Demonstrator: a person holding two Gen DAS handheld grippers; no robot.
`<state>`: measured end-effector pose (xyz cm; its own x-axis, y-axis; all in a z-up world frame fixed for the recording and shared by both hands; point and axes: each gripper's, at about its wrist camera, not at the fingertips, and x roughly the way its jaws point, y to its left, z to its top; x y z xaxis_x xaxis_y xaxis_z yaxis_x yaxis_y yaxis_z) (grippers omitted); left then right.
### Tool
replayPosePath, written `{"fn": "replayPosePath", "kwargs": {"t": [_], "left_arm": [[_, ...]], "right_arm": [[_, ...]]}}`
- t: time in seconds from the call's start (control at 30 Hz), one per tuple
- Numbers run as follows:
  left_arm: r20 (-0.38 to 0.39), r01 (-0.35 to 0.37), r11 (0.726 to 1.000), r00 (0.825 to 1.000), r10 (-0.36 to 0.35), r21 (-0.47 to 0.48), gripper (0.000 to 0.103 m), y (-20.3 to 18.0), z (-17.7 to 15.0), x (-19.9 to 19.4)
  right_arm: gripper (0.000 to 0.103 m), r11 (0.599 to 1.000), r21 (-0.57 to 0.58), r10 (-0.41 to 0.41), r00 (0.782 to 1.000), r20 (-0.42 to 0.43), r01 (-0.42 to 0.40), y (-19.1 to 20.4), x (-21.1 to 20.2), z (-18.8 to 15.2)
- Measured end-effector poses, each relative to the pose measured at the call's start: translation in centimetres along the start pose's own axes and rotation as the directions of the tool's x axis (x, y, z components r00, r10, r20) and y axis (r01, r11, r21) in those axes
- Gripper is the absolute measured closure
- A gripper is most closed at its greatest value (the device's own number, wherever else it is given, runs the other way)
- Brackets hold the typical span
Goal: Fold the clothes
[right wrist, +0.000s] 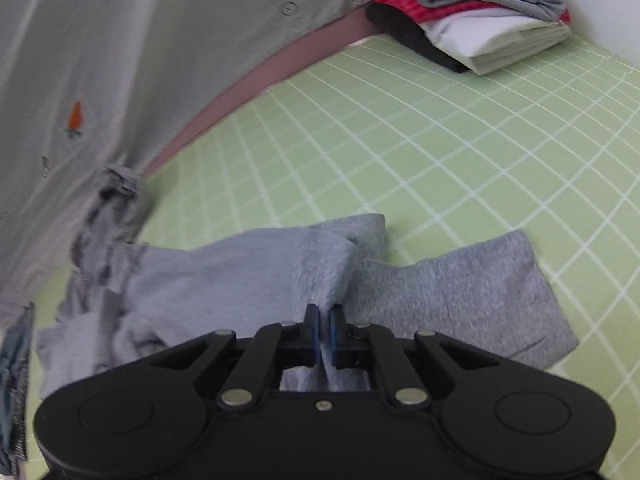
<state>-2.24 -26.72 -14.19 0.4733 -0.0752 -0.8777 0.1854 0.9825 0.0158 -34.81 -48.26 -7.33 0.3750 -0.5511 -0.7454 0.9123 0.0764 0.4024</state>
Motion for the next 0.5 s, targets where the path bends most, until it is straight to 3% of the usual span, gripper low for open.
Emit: {"fn": "replayPosePath", "kwargs": {"t": [0.27,0.5], "left_arm": [[-0.125,0.05,0.998,0.991,-0.044,0.046,0.0,0.4,2.0,0.2],[-0.005,0.116,0.989,0.993,-0.116,0.092,0.0,2.4,4.9,-1.9]], "right_arm": [[0.097,0.966,0.196,0.147,0.981,0.124,-0.169,1.9,-1.5,-1.6],[0.097,0.934,0.231,0.235,0.956,0.173,-0.272,5.1,-0.8,-1.7]]}}
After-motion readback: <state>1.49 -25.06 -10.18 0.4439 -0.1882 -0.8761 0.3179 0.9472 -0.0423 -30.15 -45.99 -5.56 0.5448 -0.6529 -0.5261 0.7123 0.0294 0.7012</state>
